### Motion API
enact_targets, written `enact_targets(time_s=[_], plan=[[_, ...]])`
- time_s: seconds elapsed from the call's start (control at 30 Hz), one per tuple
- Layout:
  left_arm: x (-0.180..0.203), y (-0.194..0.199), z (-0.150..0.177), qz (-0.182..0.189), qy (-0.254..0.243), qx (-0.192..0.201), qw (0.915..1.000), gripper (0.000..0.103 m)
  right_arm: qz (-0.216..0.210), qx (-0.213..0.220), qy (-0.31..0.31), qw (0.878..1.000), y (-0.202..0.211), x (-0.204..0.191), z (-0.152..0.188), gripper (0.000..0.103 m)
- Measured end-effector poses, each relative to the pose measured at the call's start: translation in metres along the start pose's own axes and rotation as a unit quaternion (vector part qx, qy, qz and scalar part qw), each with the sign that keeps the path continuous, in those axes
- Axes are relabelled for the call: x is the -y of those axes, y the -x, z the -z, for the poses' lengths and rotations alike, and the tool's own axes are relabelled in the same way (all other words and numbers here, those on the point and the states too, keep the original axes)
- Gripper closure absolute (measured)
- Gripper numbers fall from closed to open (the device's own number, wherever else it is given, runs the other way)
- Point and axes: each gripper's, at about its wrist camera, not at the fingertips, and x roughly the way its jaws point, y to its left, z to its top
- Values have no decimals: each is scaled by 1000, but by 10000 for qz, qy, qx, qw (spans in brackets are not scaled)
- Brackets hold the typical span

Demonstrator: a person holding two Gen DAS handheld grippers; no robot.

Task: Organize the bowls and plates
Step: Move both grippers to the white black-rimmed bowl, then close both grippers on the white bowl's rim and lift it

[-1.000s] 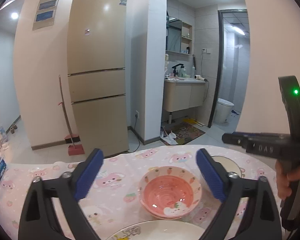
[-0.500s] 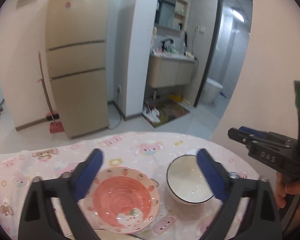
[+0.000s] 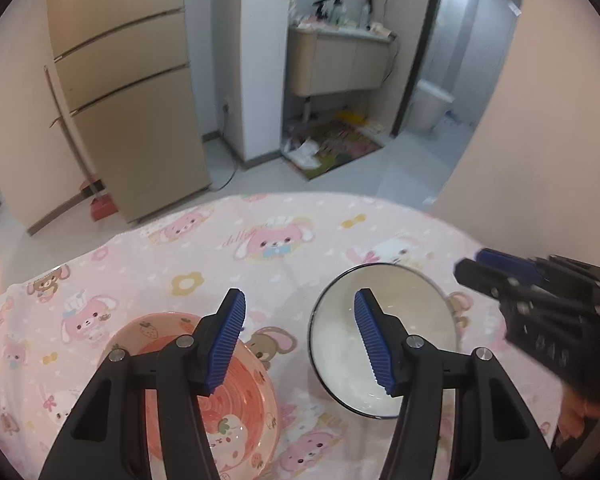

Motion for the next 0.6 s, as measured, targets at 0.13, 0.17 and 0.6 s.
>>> enact_targets(time_s=[0.13, 0.17, 0.6], plan=[[1, -17, -10, 98, 119, -394, 9991, 46, 83, -240, 168, 9995, -14, -6, 6, 78], [2, -19, -11, 121, 91, -461, 9988, 48, 58, -318, 183, 9993, -18, -7, 7, 78], [12, -45, -8, -2, -219, -738, 9970, 67, -162, -717, 17, 9973, -43, 3, 12, 78]])
